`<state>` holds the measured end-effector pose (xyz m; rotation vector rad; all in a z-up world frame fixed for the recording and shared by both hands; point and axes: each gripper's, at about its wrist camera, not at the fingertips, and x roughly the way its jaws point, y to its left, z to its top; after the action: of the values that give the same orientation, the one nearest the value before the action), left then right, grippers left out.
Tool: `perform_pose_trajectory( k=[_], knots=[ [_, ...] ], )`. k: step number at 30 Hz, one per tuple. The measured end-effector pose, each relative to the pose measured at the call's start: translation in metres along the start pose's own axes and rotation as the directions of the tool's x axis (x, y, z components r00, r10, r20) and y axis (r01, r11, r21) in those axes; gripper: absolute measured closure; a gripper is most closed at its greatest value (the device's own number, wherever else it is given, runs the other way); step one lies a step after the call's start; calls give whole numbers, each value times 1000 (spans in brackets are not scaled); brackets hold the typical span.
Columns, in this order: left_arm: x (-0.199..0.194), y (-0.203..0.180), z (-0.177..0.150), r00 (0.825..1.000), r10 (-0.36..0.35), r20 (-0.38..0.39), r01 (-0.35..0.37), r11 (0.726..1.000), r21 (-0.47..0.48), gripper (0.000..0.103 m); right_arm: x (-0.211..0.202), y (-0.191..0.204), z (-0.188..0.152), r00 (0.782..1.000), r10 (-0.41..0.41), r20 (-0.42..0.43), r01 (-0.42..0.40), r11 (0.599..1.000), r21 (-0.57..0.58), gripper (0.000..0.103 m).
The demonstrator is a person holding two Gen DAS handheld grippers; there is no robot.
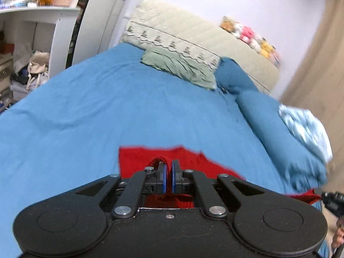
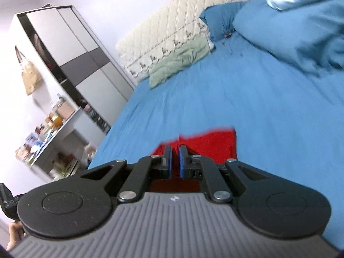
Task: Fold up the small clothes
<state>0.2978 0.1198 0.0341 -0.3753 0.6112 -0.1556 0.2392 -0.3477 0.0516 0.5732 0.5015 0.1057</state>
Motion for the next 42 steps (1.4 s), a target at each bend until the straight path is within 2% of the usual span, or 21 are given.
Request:
perform_pose_trajectory(
  k=[2, 4, 9, 12, 18, 19, 20, 21, 22, 23, 24, 26, 28, 29, 30, 32, 34, 36, 38, 40, 42],
  knots=[
    [49, 2, 16, 999, 49, -11, -49, 999, 10, 99, 55, 1, 22, 999, -42, -3, 42, 999, -30, 81],
    [97, 10, 23, 997, 82, -12, -82, 997, 0, 99, 108, -7, 30, 997, -74, -10, 73, 997, -22, 81],
    [182, 44, 17, 988, 140, -65, -144, 988, -54, 99, 213, -33, 10, 982, -176, -69, 175, 984, -27, 82],
    [211, 57, 7, 983, 164, -86, -169, 985, -47, 99, 245, -46, -2, 977, -198, -72, 196, 980, -35, 82],
    [245, 70, 10, 977, 184, -110, -191, 980, -60, 97, 279, -59, -5, 971, -234, -45, 232, 972, -50, 81],
    [248, 69, 11, 977, 180, -115, -190, 979, -74, 95, 283, -59, -6, 968, -246, -46, 244, 969, -50, 79],
    [245, 67, 14, 977, 178, -117, -189, 978, -94, 84, 287, -60, -6, 962, -271, -45, 269, 962, -48, 77],
    [242, 69, 14, 978, 175, -117, -188, 975, -119, 74, 283, -61, -7, 957, -286, -44, 284, 958, -42, 67],
    [234, 71, 14, 981, 162, -103, -175, 974, -140, 51, 278, -61, -10, 959, -282, -39, 280, 959, -38, 41],
    [221, 70, 14, 987, 145, -71, -154, 978, -138, 40, 271, -58, -13, 962, -273, -20, 272, 961, -54, 27],
    [208, 66, 12, 990, 137, -41, -140, 984, -113, 39, 260, -53, -18, 965, -261, 14, 262, 962, -82, 12],
    [179, 52, 2, 991, 131, 12, -131, 991, 11, 35, 242, -42, -33, 981, -194, 29, 196, 967, -164, 9],
    [158, 36, -16, 995, 102, 13, -103, 985, 137, 26, 234, -32, -53, 986, -166, -1, 161, 958, -238, 9],
    [153, 31, -26, 997, 83, 6, -83, 981, 174, 18, 231, -28, -65, 988, -155, -24, 143, 951, -275, 9],
    [150, 27, -39, 998, 56, -20, -50, 975, 215, 16, 231, -25, -77, 987, -150, -53, 127, 943, -307, 9],
    [155, 22, -61, 995, 66, -68, -45, 961, 273, 16, 240, -25, -100, 976, -183, -115, 133, 927, -350, 9],
    [168, 25, -79, 986, 111, -126, -69, 953, 294, 16, 253, -34, -116, 958, -236, -165, 169, 924, -343, 9],
    [183, 36, -94, 971, 121, -206, -69, 968, 241, 16, 254, -42, -126, 964, -232, -130, 182, 932, -314, 9],
    [182, 32, -100, 976, 120, -182, -63, 955, 291, 11, 256, -39, -131, 963, -248, -106, 208, 934, -290, 9],
    [184, 23, -99, 968, 158, -197, -88, 943, 321, 10, 261, -34, -133, 956, -273, -105, 228, 922, -314, 7],
    [187, 16, -93, 961, 177, -212, -104, 944, 314, 10, 263, -28, -132, 950, -288, -116, 235, 911, -339, 6]
  ],
)
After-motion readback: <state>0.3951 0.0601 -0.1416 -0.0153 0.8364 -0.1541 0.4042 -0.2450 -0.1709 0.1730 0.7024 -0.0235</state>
